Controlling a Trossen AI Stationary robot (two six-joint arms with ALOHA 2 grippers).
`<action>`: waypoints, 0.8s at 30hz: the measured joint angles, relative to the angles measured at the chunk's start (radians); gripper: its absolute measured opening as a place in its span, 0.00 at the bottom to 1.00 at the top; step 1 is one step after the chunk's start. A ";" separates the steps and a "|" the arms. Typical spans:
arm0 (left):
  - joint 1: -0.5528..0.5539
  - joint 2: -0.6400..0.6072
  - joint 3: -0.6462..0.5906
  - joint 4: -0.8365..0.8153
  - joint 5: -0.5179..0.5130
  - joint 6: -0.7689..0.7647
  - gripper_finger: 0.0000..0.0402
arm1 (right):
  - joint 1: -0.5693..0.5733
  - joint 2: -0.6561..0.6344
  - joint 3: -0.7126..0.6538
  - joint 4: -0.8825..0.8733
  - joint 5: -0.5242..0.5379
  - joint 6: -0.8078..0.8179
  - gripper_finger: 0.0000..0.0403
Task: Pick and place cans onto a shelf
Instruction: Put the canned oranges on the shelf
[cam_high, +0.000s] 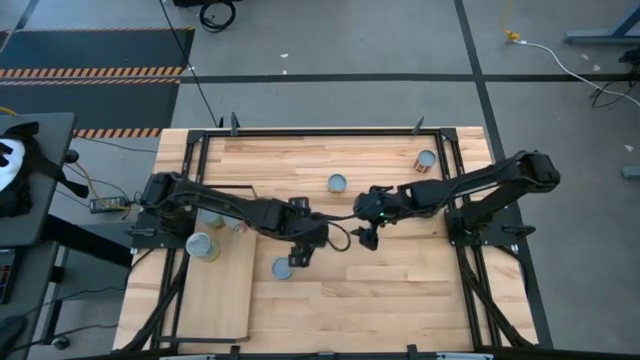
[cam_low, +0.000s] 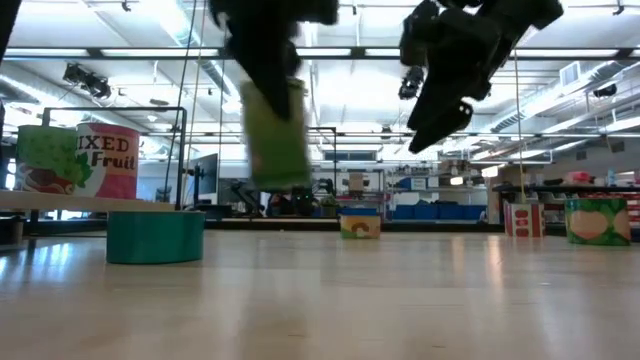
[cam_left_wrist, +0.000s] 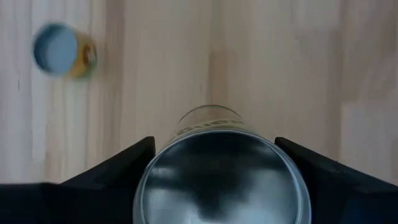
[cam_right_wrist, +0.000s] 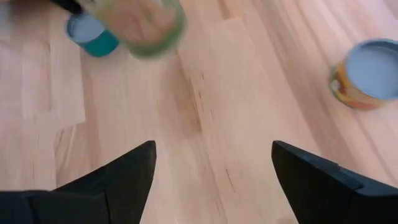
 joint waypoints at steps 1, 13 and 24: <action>-0.010 -0.008 0.014 -0.067 0.003 -0.005 0.77 | 0.000 -0.013 0.000 -0.005 0.004 0.004 0.81; -0.179 -0.265 -0.121 -0.322 0.036 -0.227 0.78 | 0.015 -0.090 -0.001 -0.168 0.025 0.078 0.81; -0.214 -0.437 -0.426 -0.309 0.099 -0.437 0.80 | 0.053 -0.088 -0.001 -0.202 0.026 0.113 0.79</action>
